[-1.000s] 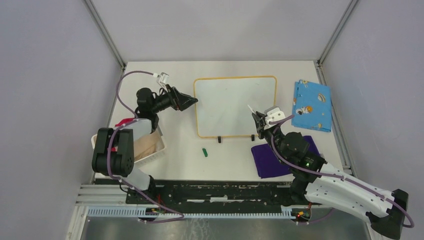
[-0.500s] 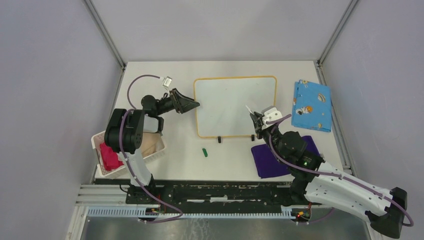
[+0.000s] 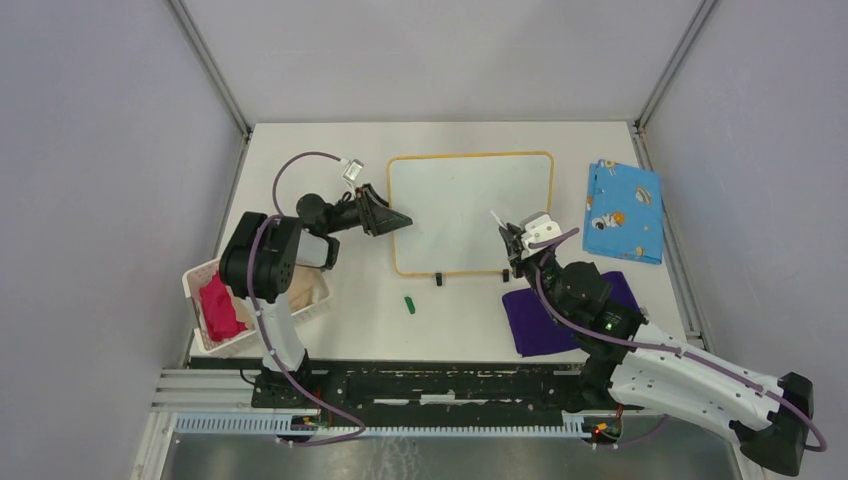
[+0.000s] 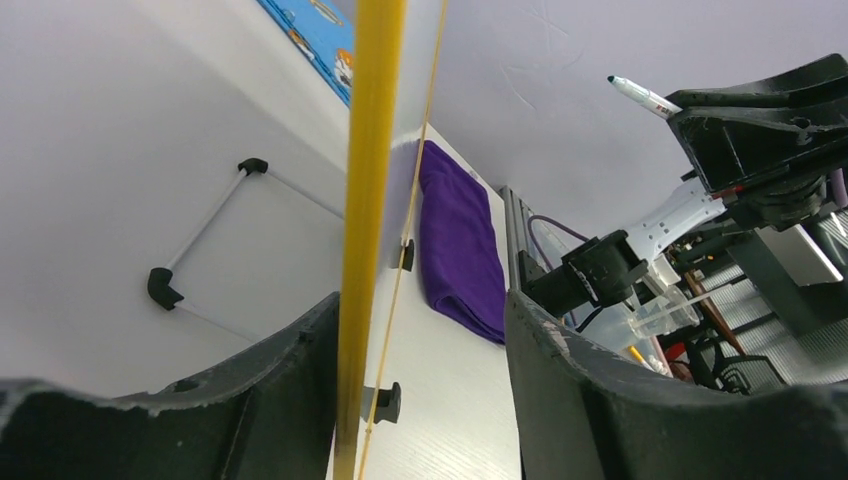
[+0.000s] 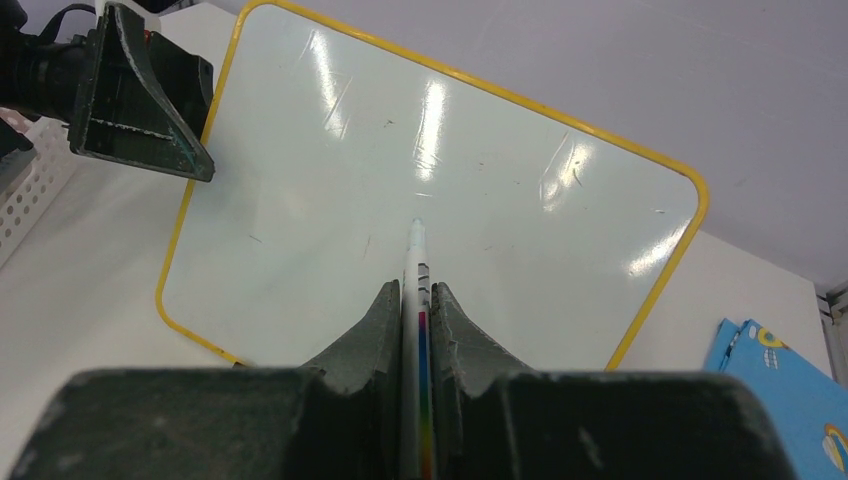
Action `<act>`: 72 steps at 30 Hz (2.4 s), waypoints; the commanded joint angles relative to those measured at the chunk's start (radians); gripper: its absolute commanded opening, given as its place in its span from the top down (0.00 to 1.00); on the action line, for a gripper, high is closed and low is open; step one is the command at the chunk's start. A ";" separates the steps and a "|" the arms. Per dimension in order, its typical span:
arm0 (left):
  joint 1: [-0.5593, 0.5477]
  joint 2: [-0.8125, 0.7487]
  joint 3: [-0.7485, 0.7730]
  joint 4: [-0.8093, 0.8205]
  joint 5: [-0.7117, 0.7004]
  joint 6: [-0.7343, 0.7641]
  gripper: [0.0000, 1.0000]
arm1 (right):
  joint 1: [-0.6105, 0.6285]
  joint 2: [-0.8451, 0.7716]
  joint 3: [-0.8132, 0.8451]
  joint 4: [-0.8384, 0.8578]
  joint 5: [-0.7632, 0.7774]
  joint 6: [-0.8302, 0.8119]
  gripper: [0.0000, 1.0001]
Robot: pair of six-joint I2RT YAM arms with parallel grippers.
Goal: Write a sentence on the whiteboard
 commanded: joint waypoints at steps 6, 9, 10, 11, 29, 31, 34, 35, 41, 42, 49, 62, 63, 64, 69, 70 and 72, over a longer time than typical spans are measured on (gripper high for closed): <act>0.004 0.055 0.003 0.096 0.016 0.053 0.47 | 0.003 0.022 0.065 0.038 -0.011 0.005 1.00; 0.004 0.072 0.009 0.103 0.021 0.048 0.51 | 0.004 0.030 0.071 0.034 -0.019 0.012 1.00; 0.004 0.075 0.008 0.104 0.023 0.049 0.51 | 0.005 0.032 0.073 0.033 -0.019 0.013 1.00; 0.004 0.078 0.008 0.105 0.022 0.052 0.52 | 0.004 0.032 0.075 0.032 -0.021 0.014 1.00; -0.006 0.111 -0.005 0.111 0.032 0.080 0.73 | 0.004 0.058 0.090 0.016 -0.049 0.051 1.00; -0.007 0.114 -0.007 0.118 0.031 0.082 0.78 | 0.003 0.064 0.092 0.014 -0.058 0.061 1.00; -0.006 0.120 -0.009 0.141 0.029 0.076 0.84 | 0.004 0.076 0.096 0.014 -0.073 0.077 1.00; -0.005 0.122 -0.009 0.152 0.029 0.071 0.86 | 0.003 0.082 0.099 0.012 -0.082 0.082 1.00; -0.005 0.127 -0.020 0.198 0.027 0.068 0.95 | 0.005 0.111 0.113 0.008 -0.107 0.102 1.00; -0.005 0.126 -0.023 0.199 0.027 0.073 0.95 | 0.004 0.111 0.113 0.007 -0.107 0.104 1.00; -0.005 0.121 -0.025 0.211 0.035 0.091 0.77 | 0.004 0.103 0.100 0.000 -0.093 0.101 1.00; 0.015 0.089 -0.022 0.246 -0.009 0.057 0.49 | 0.004 0.096 0.092 -0.003 -0.087 0.099 1.00; 0.015 0.085 -0.022 0.246 -0.010 0.057 0.49 | 0.004 0.096 0.092 -0.003 -0.087 0.101 1.00; 0.015 0.083 -0.022 0.246 -0.010 0.057 0.48 | 0.005 0.096 0.092 -0.003 -0.088 0.101 1.00; 0.012 0.092 -0.021 0.247 -0.008 0.057 0.59 | 0.004 0.102 0.092 0.001 -0.094 0.106 1.00; 0.010 0.094 -0.021 0.247 -0.007 0.057 0.61 | 0.005 0.101 0.091 0.002 -0.094 0.107 1.00; 0.009 0.100 -0.021 0.247 -0.005 0.057 0.64 | 0.004 0.104 0.092 0.002 -0.095 0.108 1.00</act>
